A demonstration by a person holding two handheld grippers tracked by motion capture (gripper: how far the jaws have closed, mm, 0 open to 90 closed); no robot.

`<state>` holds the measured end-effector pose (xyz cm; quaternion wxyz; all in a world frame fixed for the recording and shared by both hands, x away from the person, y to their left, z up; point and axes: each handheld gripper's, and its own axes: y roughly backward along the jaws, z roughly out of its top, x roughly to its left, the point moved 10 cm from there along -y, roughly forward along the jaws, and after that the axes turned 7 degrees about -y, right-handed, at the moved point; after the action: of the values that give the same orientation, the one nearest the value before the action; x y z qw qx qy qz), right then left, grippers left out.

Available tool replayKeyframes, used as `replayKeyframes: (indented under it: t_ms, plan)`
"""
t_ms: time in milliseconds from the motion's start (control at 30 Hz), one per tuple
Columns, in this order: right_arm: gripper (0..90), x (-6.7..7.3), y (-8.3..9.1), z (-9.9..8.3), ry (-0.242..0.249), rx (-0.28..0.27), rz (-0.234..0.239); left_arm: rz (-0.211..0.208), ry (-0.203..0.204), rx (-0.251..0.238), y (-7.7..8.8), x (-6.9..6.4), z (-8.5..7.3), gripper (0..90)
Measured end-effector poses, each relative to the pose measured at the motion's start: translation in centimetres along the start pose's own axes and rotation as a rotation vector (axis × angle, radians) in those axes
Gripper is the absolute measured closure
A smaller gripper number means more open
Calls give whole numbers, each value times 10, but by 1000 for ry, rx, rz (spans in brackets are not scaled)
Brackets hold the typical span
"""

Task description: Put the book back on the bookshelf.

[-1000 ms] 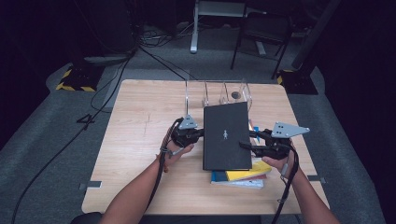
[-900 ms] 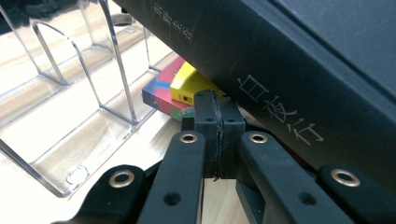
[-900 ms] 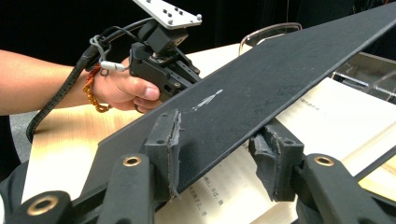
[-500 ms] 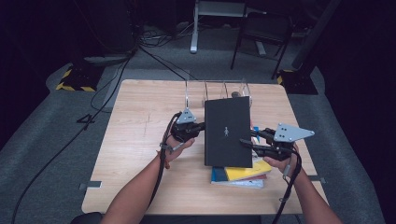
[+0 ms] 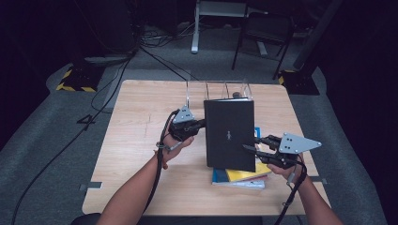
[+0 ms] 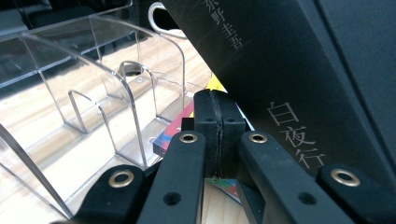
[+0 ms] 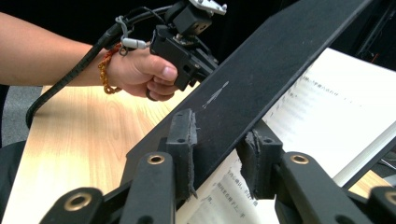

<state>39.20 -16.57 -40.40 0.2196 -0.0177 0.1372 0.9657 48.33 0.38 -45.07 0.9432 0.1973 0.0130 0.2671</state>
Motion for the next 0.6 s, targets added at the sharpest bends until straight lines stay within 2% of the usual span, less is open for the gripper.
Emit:
replayKeyframes:
  t_ms: [133, 233, 267, 333, 467, 500, 533, 567, 600]
  plan:
    - [697, 5, 4, -2, 7, -4, 10, 12, -12, 3, 8, 1, 1, 745]
    - [710, 10, 5, -3, 7, -8, 20, 18, -26, 7, 15, 3, 1, 700]
    - [719, 12, 6, -4, 8, -12, 27, 16, -29, -1, 20, 4, 1, 650]
    - [726, 14, 7, -4, 6, -19, 30, -4, -17, -14, 25, 2, 0, 641]
    - [745, 19, 10, -6, 13, -24, 41, -34, -22, -17, 31, -2, -3, 567]
    - [750, 21, 11, -7, 15, -23, 47, -59, -11, -13, 35, -4, -5, 516]
    - [755, 22, 12, -7, 14, -22, 50, -59, -11, -13, 35, -4, -5, 453]
    - [755, 22, 12, -7, 14, -22, 50, -75, -2, -12, 38, -5, -7, 453]
    - [758, 23, 12, -8, 12, -24, 57, -91, 3, -9, 40, -6, -8, 403]
